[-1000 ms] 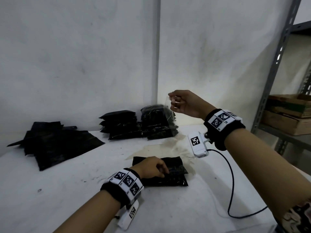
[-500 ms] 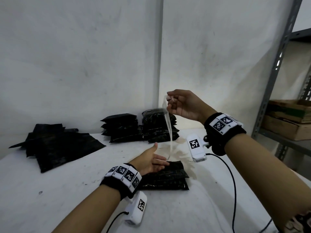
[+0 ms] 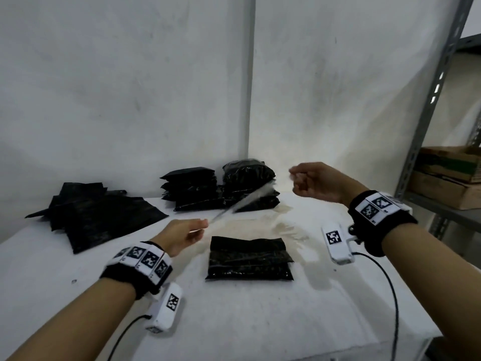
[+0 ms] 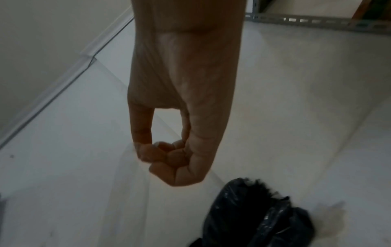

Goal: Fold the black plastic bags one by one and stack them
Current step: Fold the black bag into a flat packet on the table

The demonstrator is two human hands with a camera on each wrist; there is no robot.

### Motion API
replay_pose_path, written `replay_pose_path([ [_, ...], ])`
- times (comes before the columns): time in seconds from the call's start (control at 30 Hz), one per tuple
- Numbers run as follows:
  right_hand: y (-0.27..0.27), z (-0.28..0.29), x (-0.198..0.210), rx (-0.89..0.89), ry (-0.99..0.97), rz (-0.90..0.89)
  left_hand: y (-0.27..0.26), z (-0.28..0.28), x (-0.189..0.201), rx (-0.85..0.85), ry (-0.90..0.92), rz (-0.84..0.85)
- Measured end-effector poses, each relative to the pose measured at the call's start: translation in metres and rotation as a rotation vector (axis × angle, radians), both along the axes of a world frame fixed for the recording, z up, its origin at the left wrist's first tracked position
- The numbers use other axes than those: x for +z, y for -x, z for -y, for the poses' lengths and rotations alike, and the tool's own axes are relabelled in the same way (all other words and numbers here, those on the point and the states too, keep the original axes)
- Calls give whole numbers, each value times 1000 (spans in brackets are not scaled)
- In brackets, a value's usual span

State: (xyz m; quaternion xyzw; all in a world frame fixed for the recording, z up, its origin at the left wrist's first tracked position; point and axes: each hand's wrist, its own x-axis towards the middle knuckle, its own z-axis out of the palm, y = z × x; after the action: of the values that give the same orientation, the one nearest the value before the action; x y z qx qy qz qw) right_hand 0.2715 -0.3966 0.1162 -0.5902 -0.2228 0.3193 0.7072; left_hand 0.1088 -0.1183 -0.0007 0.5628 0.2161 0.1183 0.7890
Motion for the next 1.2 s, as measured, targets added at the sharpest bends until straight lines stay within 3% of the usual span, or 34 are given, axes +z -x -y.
replay_pose_path([
  [0.17, -10, 20, -58, 33, 442, 144, 22, -15, -4, -17, -70, -68],
  [0.3, -13, 32, -88, 49, 598, 182, 28, -9, -11, -51, -133, -134],
  [0.5, -11, 44, -105, 19, 707, 205, 32, 1, -15, -112, -197, -142],
  [0.67, -11, 44, -117, 42, 752, 168, 36, 2, -18, -89, -484, -240],
  [1.2, -10, 40, -130, 96, 853, 236, 37, -4, -20, -184, -569, -386],
])
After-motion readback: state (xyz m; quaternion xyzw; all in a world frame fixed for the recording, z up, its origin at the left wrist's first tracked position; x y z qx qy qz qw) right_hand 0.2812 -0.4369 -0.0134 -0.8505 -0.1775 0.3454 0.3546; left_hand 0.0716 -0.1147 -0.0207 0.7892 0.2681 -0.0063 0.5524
